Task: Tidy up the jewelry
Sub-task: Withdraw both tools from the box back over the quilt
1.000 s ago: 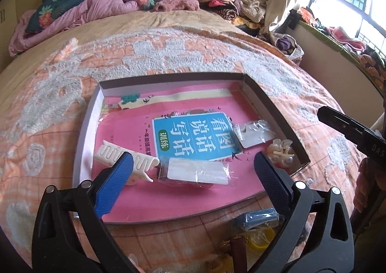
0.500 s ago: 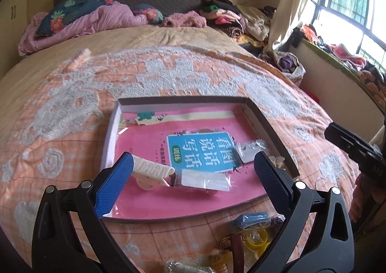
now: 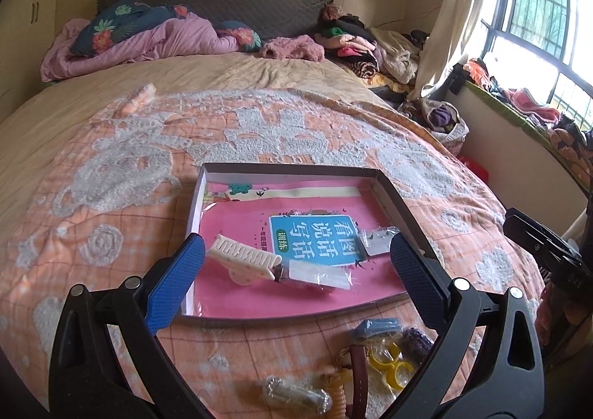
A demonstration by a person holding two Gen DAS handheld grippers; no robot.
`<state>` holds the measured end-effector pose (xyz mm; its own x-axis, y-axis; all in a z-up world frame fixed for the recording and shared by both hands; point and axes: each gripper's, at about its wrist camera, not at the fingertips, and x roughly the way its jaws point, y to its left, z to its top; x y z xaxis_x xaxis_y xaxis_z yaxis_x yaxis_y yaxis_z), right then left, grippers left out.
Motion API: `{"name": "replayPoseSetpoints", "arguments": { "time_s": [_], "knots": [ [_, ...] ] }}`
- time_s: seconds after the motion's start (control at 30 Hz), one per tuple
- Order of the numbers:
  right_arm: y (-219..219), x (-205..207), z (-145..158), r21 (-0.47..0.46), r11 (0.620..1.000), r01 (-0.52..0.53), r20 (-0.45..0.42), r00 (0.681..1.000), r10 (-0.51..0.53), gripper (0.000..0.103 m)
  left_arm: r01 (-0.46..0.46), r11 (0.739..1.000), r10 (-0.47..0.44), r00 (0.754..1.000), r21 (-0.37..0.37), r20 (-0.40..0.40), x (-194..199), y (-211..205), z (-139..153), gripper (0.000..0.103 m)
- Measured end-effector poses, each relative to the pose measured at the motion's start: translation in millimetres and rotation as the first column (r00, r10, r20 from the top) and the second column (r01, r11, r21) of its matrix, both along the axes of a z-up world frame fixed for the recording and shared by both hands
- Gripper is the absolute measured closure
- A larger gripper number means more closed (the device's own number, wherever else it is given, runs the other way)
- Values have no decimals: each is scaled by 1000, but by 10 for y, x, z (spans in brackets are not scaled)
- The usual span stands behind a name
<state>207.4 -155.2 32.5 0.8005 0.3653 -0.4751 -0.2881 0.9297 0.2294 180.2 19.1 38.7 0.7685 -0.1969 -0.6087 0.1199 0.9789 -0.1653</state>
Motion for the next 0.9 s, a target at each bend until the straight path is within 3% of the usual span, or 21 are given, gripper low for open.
{"name": "replayPoseSetpoints", "arguments": {
  "time_s": [0.3,0.9],
  "knots": [
    [-24,-195,66,8,1000,-13,11,1000,12,25,-2,1000,1,1000,-18,-26,-174,16,12,10],
    [18,-493,81,6,998,-64,3,998,64,24,-2,1000,2,1000,26,-25,-564,-157,-6,10]
  ]
}}
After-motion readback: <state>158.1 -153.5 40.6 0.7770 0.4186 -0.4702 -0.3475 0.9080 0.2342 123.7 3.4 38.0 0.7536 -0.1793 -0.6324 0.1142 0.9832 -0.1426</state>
